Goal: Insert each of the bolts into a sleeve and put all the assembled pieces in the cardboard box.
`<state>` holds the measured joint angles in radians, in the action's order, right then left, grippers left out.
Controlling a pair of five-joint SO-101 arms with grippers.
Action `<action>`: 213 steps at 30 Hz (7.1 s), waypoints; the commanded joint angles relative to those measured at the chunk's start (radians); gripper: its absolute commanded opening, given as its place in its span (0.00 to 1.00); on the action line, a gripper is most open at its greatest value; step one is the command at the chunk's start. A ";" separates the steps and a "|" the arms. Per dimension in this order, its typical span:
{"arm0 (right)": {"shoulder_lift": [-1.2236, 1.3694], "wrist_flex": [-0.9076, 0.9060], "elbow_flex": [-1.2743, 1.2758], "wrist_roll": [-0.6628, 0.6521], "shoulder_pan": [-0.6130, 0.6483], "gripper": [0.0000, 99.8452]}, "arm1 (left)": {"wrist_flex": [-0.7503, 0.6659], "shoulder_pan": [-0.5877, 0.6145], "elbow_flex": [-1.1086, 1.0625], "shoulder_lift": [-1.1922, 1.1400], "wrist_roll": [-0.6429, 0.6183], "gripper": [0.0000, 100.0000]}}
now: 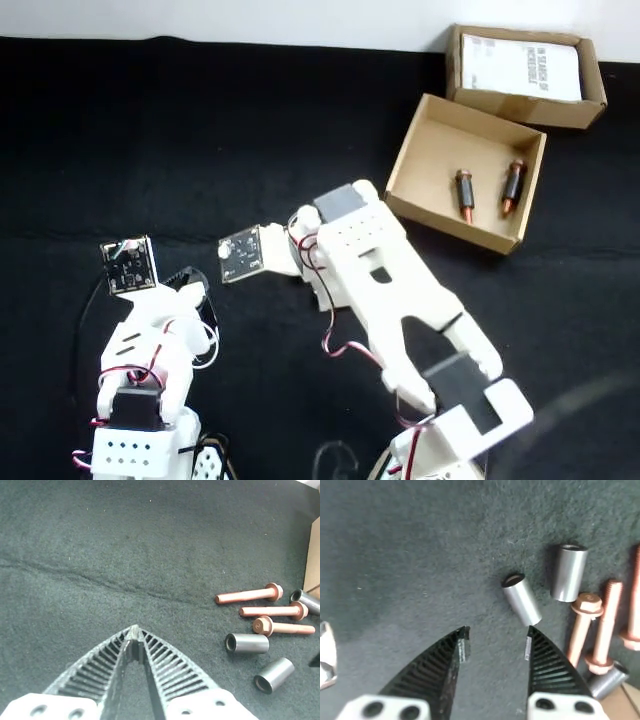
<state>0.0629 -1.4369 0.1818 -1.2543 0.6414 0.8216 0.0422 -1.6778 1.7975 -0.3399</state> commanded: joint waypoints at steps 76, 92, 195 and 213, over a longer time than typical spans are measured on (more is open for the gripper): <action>-1.218 -0.326 0.280 0.598 -0.582 0.01 | 0.054 -0.351 0.400 -0.305 -0.103 0.02; -1.429 -0.328 0.535 0.597 -0.742 0.01 | -0.008 -0.447 1.253 -1.457 -0.557 0.02; -1.302 -0.254 0.599 0.637 -0.748 0.01 | 0.941 -0.460 3.068 -2.850 -0.825 0.01; -1.207 -0.174 0.599 0.634 -0.748 0.01 | 0.939 -0.479 2.939 -2.859 -0.830 0.17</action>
<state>-1.1523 -1.6303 0.7925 -0.6252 -0.1013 1.7545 -0.4212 1.2881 -1.0748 -1.1699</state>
